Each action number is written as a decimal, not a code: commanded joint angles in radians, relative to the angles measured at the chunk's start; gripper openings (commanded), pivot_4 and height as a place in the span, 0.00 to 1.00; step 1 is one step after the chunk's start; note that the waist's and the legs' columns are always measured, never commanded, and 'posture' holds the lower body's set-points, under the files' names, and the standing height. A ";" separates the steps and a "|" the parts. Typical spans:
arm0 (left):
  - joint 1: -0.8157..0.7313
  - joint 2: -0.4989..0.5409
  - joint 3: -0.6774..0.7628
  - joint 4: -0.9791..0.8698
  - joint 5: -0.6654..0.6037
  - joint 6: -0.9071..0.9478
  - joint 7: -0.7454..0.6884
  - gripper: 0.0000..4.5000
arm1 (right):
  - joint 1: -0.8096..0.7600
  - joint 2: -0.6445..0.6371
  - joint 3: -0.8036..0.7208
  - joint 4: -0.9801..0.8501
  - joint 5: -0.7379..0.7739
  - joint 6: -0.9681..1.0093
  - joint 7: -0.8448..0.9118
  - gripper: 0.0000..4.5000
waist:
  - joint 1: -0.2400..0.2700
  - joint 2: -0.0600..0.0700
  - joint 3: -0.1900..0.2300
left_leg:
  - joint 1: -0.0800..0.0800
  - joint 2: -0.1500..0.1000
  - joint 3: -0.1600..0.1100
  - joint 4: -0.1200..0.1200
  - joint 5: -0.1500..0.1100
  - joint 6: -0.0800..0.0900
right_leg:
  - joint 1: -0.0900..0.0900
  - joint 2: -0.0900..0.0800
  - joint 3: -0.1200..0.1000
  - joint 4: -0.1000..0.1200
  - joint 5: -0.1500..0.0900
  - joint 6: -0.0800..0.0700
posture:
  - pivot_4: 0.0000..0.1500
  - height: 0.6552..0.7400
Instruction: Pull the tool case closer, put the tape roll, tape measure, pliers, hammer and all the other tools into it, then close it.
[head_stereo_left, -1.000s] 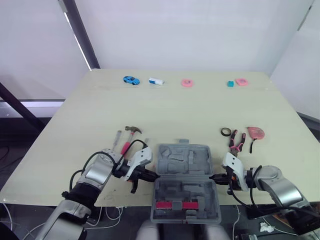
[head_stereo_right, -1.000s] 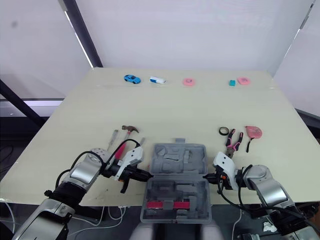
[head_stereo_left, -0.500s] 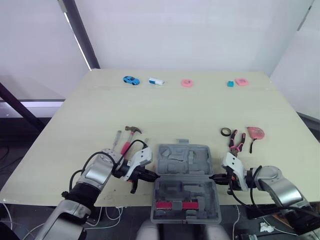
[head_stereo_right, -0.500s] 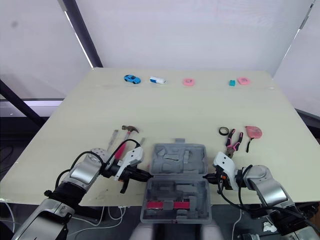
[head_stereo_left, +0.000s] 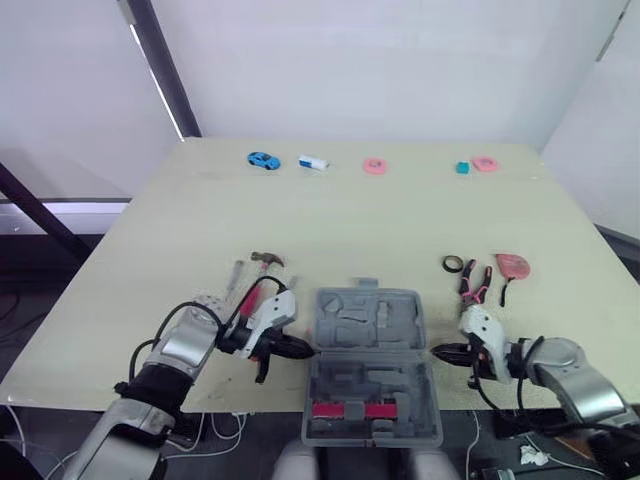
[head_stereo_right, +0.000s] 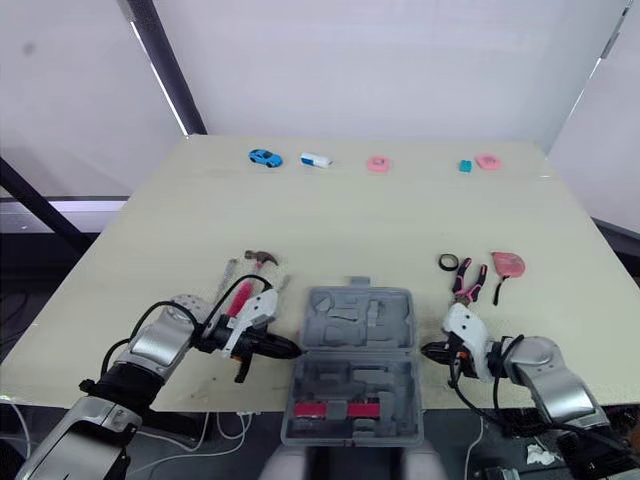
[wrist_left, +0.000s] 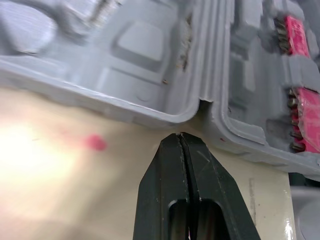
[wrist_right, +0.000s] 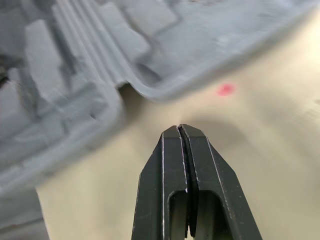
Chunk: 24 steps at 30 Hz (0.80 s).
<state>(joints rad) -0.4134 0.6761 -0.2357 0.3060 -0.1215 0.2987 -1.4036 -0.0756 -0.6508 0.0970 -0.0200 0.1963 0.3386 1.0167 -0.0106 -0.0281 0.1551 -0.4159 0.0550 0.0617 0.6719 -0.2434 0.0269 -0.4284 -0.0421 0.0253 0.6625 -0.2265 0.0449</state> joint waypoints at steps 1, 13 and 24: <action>0.028 0.021 0.075 -0.075 -0.062 -0.015 0.013 0.01 | 0.044 -0.034 -0.087 -0.059 0.046 -0.041 0.002 0.00 | 0.000 0.000 0.000 | 0.000 0.000 0.000 0.000 0.000 0.000 | 0.000 0.000 0.000 0.000 0.000 0.000 | 1.00 0.99; 0.338 0.045 0.532 -0.371 -0.359 0.101 0.225 0.01 | 0.313 0.060 -0.492 -0.132 0.217 -0.188 -0.151 0.00 | -0.001 0.000 0.000 | 0.002 0.001 0.000 0.000 0.000 0.000 | 0.001 0.000 0.000 -0.001 -0.002 -0.002 | 1.00 0.99; 0.538 0.021 0.796 -0.359 -0.426 0.064 0.374 0.31 | 0.456 0.094 -0.709 -0.047 0.365 -0.308 -0.067 0.30 | 0.000 0.000 0.000 | 0.004 0.002 0.001 0.000 0.000 0.000 | 0.002 -0.004 0.000 -0.001 -0.005 0.000 | 1.00 0.99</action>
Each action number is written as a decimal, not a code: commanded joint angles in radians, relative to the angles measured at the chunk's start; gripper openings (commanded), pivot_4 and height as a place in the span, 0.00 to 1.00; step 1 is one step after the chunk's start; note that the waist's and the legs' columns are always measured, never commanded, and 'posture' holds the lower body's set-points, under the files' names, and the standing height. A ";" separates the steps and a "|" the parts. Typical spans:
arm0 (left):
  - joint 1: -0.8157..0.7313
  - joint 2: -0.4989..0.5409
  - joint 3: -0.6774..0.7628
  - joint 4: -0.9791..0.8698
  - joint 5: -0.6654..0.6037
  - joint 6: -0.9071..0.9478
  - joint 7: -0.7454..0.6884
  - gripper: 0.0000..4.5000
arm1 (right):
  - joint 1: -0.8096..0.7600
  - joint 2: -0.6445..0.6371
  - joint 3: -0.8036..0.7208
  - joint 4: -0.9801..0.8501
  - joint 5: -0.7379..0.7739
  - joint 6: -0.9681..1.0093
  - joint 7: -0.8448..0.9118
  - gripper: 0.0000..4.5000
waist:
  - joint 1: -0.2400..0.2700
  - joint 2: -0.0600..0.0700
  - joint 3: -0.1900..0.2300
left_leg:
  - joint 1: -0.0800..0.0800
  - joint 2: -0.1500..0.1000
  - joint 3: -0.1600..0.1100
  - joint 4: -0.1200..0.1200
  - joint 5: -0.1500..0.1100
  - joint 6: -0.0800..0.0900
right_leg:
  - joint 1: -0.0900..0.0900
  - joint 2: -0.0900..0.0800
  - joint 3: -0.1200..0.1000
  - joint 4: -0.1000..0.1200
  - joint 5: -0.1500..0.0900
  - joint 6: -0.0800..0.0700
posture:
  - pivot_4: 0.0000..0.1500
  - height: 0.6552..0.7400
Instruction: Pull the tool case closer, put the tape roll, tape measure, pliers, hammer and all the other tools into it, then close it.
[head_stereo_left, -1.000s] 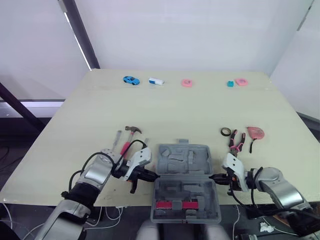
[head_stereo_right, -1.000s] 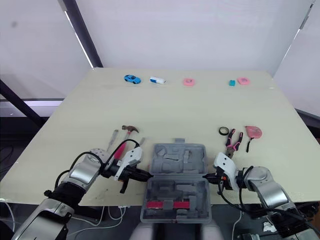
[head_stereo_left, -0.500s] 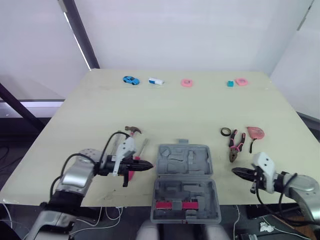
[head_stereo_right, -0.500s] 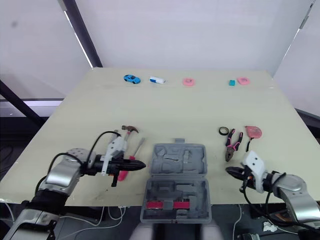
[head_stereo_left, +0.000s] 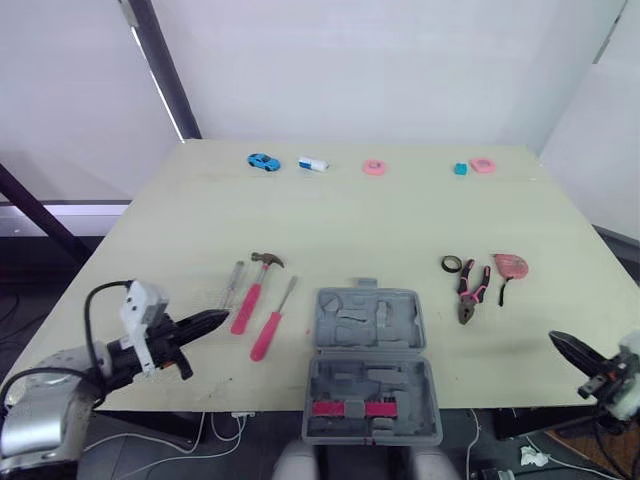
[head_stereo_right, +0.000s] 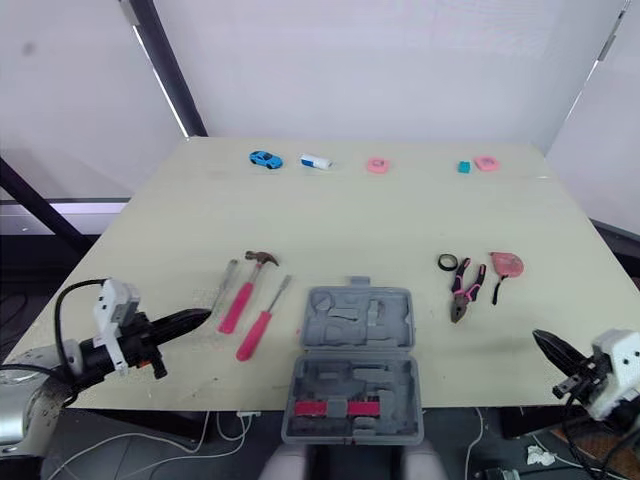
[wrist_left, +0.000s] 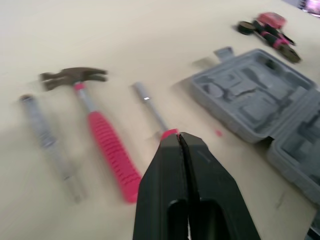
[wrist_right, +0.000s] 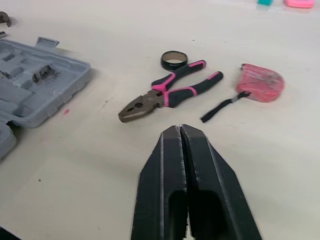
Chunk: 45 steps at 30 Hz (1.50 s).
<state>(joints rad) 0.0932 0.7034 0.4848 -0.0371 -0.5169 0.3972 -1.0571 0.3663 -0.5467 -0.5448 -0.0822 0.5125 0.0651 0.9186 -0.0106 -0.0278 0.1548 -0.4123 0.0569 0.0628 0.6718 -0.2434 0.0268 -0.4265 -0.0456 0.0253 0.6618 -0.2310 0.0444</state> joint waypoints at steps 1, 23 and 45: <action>0.062 -0.009 0.092 -0.017 -0.036 -0.043 0.018 0.42 | 0.021 -0.008 -0.079 0.028 0.065 -0.043 0.052 0.42 | 0.000 0.000 0.000 | 0.000 0.000 0.000 0.000 0.000 0.000 | 0.000 0.000 0.000 0.000 0.000 0.000 | 1.00 0.99; 0.164 0.016 0.129 0.024 -0.068 -0.131 -0.051 0.98 | 0.023 -0.091 -0.081 0.144 0.079 -0.084 0.195 0.98 | -0.001 0.001 -0.002 | 0.000 0.000 0.001 -0.003 0.000 0.000 | -0.002 -0.007 -0.002 -0.003 0.000 -0.001 | 1.00 0.99; 0.048 0.078 -0.083 -0.180 -0.105 -0.114 -0.152 0.98 | -0.367 -0.441 0.237 0.014 -0.086 0.245 0.154 0.98 | 0.003 0.002 0.000 | -0.002 -0.001 0.005 -0.002 0.000 0.000 | -0.003 -0.004 -0.003 -0.003 0.002 -0.004 | 1.00 0.99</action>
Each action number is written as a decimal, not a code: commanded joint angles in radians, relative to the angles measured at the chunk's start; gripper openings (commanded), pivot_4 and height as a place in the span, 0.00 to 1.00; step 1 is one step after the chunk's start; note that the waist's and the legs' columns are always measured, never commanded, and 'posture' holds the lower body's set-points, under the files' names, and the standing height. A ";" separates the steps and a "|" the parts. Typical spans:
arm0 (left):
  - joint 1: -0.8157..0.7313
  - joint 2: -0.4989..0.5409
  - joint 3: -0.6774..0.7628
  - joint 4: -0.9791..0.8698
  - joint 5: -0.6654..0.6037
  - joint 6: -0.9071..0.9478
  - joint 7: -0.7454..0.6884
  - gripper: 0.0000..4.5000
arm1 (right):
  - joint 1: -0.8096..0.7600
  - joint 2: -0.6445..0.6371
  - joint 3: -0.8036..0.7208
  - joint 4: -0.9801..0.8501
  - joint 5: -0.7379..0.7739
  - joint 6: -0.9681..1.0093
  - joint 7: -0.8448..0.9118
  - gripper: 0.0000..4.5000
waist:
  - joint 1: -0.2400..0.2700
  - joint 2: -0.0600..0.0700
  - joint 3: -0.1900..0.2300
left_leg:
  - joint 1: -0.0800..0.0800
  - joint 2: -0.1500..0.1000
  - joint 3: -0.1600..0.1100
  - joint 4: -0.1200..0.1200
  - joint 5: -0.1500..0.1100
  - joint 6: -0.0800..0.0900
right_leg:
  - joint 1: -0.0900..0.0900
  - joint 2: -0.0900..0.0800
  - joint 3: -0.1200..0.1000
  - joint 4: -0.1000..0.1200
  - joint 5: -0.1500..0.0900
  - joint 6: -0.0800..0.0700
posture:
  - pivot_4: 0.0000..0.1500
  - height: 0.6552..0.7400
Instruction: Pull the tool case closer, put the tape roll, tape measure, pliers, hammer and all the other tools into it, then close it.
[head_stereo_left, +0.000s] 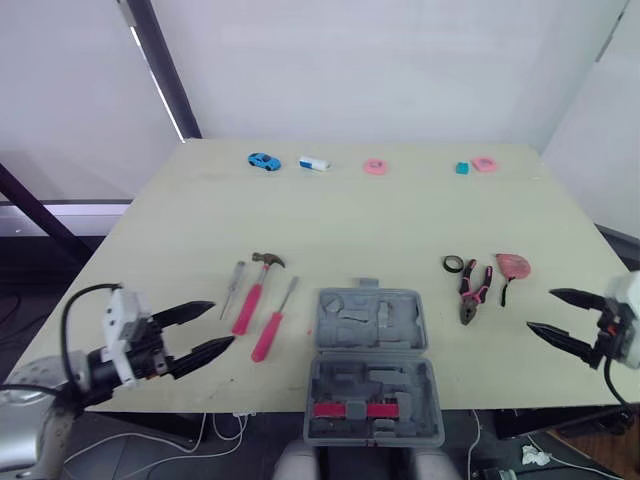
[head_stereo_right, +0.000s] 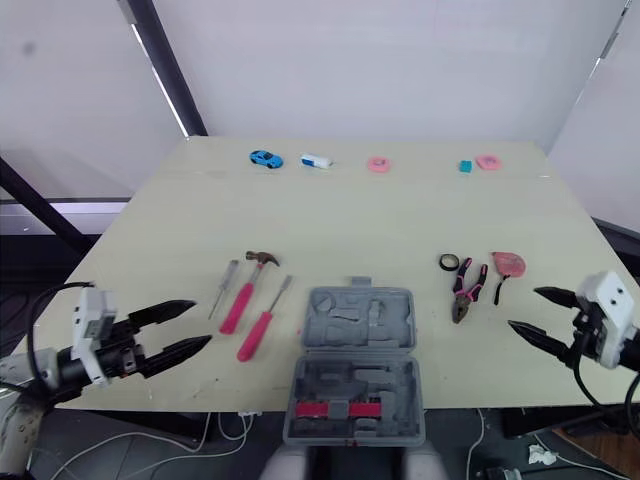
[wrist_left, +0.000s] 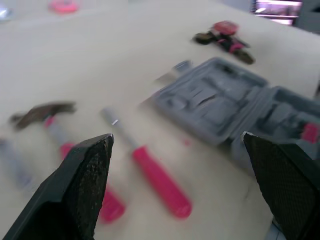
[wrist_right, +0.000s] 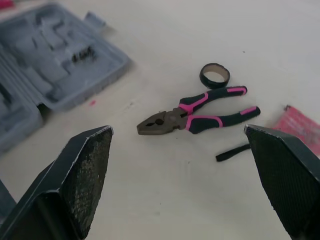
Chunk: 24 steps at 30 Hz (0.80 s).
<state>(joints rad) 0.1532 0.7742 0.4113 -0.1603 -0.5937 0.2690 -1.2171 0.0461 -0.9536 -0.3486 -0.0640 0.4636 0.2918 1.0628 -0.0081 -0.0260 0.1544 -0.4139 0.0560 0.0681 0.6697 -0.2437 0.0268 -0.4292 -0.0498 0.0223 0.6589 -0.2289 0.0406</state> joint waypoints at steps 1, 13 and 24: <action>-0.018 0.008 -0.022 -0.071 -0.027 0.021 0.009 0.98 | -0.079 -0.052 0.072 0.004 -0.060 0.025 0.015 0.98 | -0.001 0.000 0.000 | 0.000 0.000 0.000 0.000 0.000 0.000 | 0.000 0.000 0.000 0.000 0.000 0.000 | 1.00 0.99; -0.112 -0.028 -0.150 -0.114 -0.013 0.021 0.023 0.98 | -0.604 -0.095 0.495 0.283 -0.380 0.030 0.153 0.98 | -0.007 0.001 0.001 | -0.001 0.000 0.002 0.000 0.000 0.000 | -0.002 0.002 0.002 0.000 0.000 0.000 | 1.00 0.99; -0.166 0.011 -0.142 -0.131 -0.047 0.055 0.004 0.98 | -0.996 0.086 0.758 0.635 -0.650 -0.029 0.238 0.98 | -0.006 0.001 0.002 | -0.001 0.000 0.003 0.000 0.000 0.000 | -0.003 0.002 0.002 0.000 0.000 0.000 | 1.00 0.99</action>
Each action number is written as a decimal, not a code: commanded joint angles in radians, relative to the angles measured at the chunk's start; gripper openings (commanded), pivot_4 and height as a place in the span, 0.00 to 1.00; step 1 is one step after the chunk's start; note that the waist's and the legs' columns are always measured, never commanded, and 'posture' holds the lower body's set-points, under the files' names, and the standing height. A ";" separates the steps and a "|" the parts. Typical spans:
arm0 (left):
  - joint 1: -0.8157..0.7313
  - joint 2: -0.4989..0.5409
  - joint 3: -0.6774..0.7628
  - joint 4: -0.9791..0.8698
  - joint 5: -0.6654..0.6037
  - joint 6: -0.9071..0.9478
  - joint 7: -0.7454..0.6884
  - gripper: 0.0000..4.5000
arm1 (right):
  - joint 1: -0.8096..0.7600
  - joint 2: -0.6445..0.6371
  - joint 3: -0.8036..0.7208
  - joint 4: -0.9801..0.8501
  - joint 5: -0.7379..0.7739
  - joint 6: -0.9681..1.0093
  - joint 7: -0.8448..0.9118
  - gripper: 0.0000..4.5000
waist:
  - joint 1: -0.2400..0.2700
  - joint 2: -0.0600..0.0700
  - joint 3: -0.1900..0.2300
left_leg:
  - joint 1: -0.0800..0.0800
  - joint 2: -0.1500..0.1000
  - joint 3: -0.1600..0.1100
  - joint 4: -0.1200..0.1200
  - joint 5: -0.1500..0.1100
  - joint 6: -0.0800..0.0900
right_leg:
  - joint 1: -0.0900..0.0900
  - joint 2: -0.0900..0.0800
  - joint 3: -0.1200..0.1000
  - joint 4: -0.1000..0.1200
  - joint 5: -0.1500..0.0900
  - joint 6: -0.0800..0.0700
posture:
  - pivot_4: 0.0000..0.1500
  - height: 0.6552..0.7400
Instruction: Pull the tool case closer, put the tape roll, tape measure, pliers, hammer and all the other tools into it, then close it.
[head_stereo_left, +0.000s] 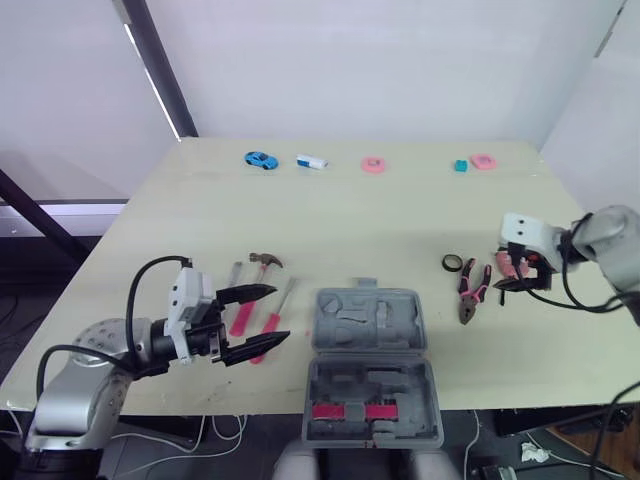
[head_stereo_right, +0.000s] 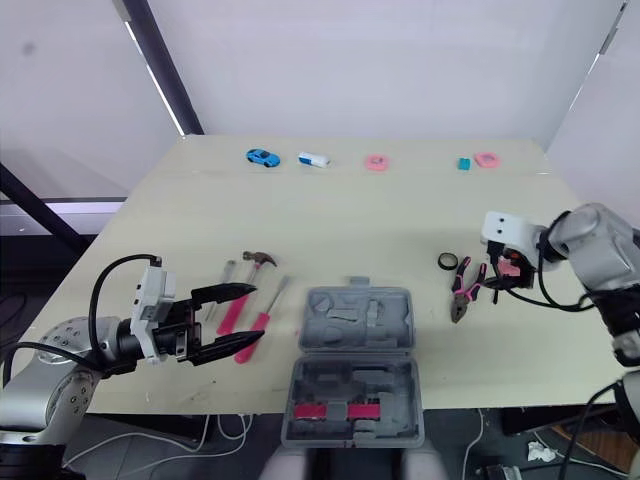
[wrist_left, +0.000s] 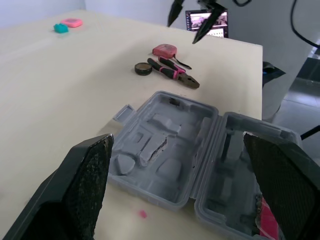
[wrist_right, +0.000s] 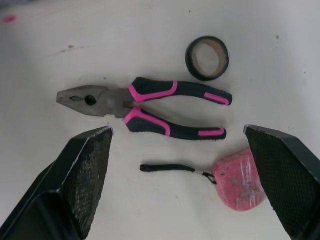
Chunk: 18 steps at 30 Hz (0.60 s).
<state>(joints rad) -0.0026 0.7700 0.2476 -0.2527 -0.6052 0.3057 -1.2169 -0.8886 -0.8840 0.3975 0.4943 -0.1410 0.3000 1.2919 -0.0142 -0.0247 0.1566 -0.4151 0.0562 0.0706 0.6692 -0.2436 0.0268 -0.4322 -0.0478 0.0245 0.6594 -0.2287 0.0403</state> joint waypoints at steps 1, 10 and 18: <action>-0.006 0.014 0.021 -0.053 -0.042 0.027 0.010 0.98 | -0.082 0.030 0.024 0.116 -0.060 -0.049 0.016 0.98 | 0.000 0.000 0.000 | 0.000 0.000 0.000 0.000 0.000 0.000 | 0.000 0.000 0.000 0.000 0.000 0.000 | 1.00 0.99; 0.059 -0.020 0.031 -0.195 -0.111 0.105 0.128 0.98 | -0.226 0.228 0.066 0.464 -0.131 -0.171 0.005 0.98 | -0.007 0.000 0.000 | 0.000 0.000 0.000 0.000 0.000 0.000 | 0.000 0.000 0.000 0.001 0.000 0.000 | 1.00 0.99; 0.092 -0.048 0.033 -0.263 -0.113 0.136 0.240 0.98 | -0.327 0.377 0.073 0.726 -0.215 -0.239 -0.103 0.98 | -0.020 0.001 0.001 | 0.000 0.000 0.000 0.000 0.000 0.000 | 0.000 0.000 0.001 0.002 0.000 0.000 | 1.00 0.99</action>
<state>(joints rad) 0.0877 0.7238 0.2649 -0.4806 -0.7102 0.4465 -0.9949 -1.1890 -0.5077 0.4729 1.1935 -0.3398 0.0745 1.2046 -0.0344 -0.0240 0.1572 -0.4147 0.0559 0.0703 0.6694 -0.2435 0.0266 -0.4319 -0.0475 0.0253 0.6614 -0.2283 0.0403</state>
